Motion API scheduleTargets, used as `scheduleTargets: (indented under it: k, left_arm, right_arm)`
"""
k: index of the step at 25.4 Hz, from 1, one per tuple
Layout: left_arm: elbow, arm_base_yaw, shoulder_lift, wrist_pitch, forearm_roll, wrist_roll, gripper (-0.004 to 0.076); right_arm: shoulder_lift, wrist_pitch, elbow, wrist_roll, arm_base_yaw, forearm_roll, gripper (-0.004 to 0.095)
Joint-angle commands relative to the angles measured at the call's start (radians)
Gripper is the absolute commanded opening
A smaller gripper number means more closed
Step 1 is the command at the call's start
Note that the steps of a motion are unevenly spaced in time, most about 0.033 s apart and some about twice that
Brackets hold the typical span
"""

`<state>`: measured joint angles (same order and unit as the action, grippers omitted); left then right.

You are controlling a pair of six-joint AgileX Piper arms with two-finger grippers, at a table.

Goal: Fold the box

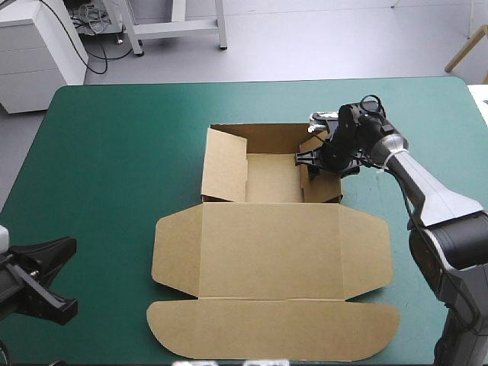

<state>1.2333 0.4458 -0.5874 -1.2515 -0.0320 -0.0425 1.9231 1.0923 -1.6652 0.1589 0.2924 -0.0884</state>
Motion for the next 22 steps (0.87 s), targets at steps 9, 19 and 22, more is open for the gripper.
scheduleTargets:
  k: [9,19,22]
  left_arm:
    - [0.018,0.002,-0.011,-0.045,-0.011,-0.009,-0.001]
    - [0.018,0.002,-0.01,-0.045,-0.002,-0.009,-0.001]
    - [0.018,0.002,-0.01,-0.045,-0.002,-0.009,-0.001]
  right_arm:
    - [-0.054,0.036,-0.163,-0.098,-0.128,0.013,-0.0019]
    - [-0.048,0.047,-0.319,-0.202,-0.539,0.058,-0.0019]
    - [-0.029,0.036,-0.319,-0.222,-0.65,0.058,-0.0019]
